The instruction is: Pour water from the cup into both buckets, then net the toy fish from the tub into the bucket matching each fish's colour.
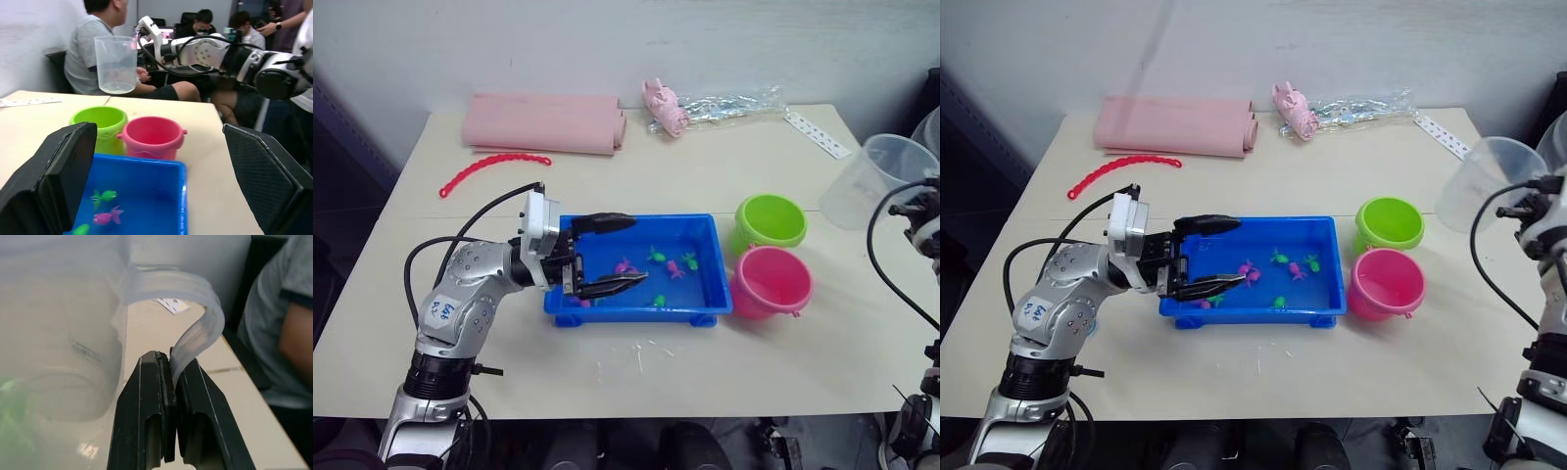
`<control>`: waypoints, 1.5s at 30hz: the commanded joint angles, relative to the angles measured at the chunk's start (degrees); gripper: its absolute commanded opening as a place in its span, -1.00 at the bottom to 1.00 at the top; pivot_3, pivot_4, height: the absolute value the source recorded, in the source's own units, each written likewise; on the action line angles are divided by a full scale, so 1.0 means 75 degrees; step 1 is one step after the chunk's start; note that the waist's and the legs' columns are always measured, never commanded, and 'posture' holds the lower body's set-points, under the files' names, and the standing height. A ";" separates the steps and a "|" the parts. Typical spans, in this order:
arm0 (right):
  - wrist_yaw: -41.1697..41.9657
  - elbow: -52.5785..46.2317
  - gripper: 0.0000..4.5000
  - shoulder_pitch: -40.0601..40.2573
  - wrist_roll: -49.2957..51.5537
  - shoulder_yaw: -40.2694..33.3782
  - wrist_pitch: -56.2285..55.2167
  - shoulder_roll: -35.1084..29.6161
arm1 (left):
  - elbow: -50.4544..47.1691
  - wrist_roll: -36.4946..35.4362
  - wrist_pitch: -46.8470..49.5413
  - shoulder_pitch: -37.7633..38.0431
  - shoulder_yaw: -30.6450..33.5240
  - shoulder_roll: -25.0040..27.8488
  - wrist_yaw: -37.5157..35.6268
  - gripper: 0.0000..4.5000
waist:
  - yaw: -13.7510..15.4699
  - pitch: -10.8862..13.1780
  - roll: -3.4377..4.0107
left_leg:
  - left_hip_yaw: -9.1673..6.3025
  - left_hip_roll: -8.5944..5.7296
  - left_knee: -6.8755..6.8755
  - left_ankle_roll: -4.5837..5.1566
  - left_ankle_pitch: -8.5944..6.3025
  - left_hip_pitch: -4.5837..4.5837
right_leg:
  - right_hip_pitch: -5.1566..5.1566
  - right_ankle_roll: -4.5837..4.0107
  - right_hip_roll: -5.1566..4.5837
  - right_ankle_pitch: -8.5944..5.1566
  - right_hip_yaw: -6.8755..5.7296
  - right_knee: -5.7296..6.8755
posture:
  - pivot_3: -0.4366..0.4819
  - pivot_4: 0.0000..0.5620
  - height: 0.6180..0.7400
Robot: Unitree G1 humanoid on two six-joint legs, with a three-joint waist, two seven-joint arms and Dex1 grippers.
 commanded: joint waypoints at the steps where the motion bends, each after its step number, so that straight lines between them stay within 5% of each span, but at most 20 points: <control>1: 0.0145 -0.0065 -0.99 0.0651 -0.0068 -0.0137 -0.0931 0.0105 | -0.0395 -0.0182 0.0102 -0.0018 -0.0093 0.0050 -0.0117 1.00 | -0.0007 0.0000 0.0000 | 0.0000 0.0000 0.0000 0.0000 0.0000 0.0000 | 0.0000 0.0000 0.0001 0.0000 0.0000 0.0002 | -0.05 -0.47 1.00; 19: -0.0353 0.3035 -0.99 0.0916 -0.0292 0.0155 -0.3454 0.0543 | -0.0350 0.0162 -0.0055 0.0294 0.0054 0.0099 0.0098 1.00 | -0.0051 0.0001 -0.0001 | 0.0018 0.0002 0.0003 0.0000 0.0000 0.0017 | -0.0001 0.0001 0.0002 0.0000 0.0020 -0.0011 | -0.05 -0.47 1.00; 24: -0.0242 0.3002 -0.21 0.1132 -0.0246 0.0160 -0.3466 0.0447 | -0.0058 0.0350 -0.0256 0.0243 0.0232 0.0322 0.0067 1.00 | -0.0048 0.0001 -0.0002 | 0.0017 0.0001 0.0003 0.0000 0.0000 0.0016 | -0.0001 0.0001 0.0002 0.0000 0.0020 -0.0012 | -0.05 -0.47 1.00; 25: -0.0217 0.2873 0.06 0.1247 -0.0208 0.0120 -0.3369 0.0411 | 0.0026 0.0405 -0.0307 0.0213 0.0252 0.0408 -0.0008 1.00 | -0.0043 0.0001 -0.0002 | 0.0017 0.0001 0.0003 0.0000 0.0000 0.0016 | -0.0001 0.0001 0.0002 0.0000 0.0020 -0.0012 | -0.05 -0.47 1.00; 31: 0.0108 0.1647 0.96 0.2321 0.0117 -0.0296 -0.2785 0.0156 | 0.0164 0.0398 -0.0413 0.0400 0.0416 0.0734 -0.0328 1.00 | -0.0041 0.0001 -0.0002 | 0.0018 0.0001 0.0003 0.0000 0.0000 0.0016 | -0.0001 0.0001 0.0001 0.0000 0.0020 -0.0015 | -0.05 -0.47 1.00; 39: 0.2358 -0.2474 0.96 0.5061 0.2117 -0.1782 -0.1835 0.0083 | 0.0208 0.0252 0.0016 0.1060 0.1106 0.1469 -0.0374 1.00 | -0.0039 0.0002 -0.0002 | 0.0014 0.0002 -0.0005 0.0000 -0.0001 0.0016 | -0.0001 0.0001 0.0000 0.0000 0.0019 -0.0021 | -0.05 -0.47 1.00; 45: 0.2952 -0.4463 0.96 0.5483 0.2292 -0.1898 -0.1386 -0.0781 | 0.1297 0.0431 -0.0019 0.1112 0.1781 0.2278 -0.0602 1.00 | -0.0127 0.0010 0.0000 | 0.0025 0.0010 -0.0019 -0.0003 -0.0007 0.0034 | 0.0001 0.0000 0.0001 0.0001 0.0030 -0.0025 | -0.05 -0.47 1.00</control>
